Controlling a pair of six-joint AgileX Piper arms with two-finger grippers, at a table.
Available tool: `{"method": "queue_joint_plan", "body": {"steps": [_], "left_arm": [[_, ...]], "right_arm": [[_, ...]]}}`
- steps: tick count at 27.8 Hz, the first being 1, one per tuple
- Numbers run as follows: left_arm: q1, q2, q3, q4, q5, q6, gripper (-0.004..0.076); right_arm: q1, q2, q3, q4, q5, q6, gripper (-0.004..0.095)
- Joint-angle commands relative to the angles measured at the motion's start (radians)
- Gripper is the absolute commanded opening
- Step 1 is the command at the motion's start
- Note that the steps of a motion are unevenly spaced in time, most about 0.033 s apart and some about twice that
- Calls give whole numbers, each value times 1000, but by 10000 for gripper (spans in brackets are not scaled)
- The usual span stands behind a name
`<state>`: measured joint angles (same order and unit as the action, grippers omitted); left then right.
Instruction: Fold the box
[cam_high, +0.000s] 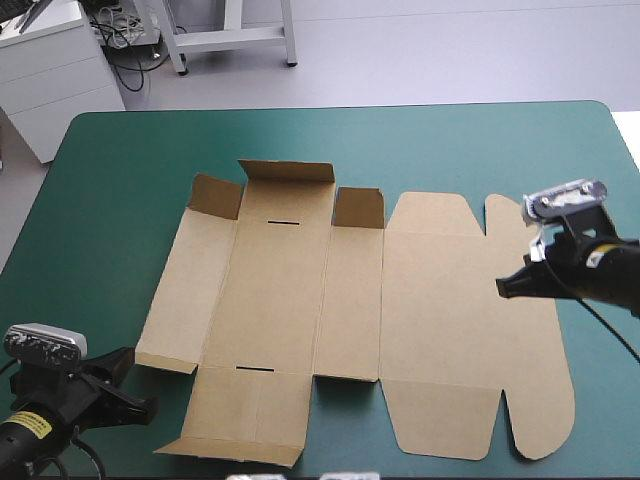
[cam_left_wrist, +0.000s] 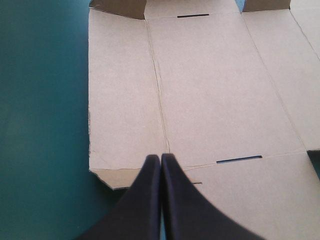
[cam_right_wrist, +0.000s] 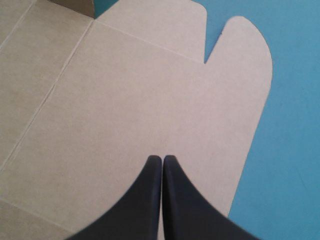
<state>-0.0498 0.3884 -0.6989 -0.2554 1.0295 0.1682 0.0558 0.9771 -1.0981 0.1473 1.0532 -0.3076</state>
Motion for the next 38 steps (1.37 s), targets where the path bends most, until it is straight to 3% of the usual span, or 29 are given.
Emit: {"method": "queue_joint_plan", "body": {"steps": [1,6,13,24,32,38], "left_arm": [[-5,17,-29,-17,-61,-4,-32],[-5,17,-29,-17,-59,-4,-32],[-5,17,-29,-17,-53,-3,-32],[-5,94,-31,-93,-53,40,-32],[-5,262,-51,-223,-35,163,-32],[-5,559,-302,-252,85,242,-32]], "right_arm": [[-9,-146,74,-51,-61,74,-12],[-9,-348,179,-61,-59,99,-12],[-9,-538,236,-72,27,144,-22],[-9,-612,315,-123,73,149,-22],[-9,-612,324,-147,57,147,-23],[-9,-612,324,-147,57,144,-23]]}}
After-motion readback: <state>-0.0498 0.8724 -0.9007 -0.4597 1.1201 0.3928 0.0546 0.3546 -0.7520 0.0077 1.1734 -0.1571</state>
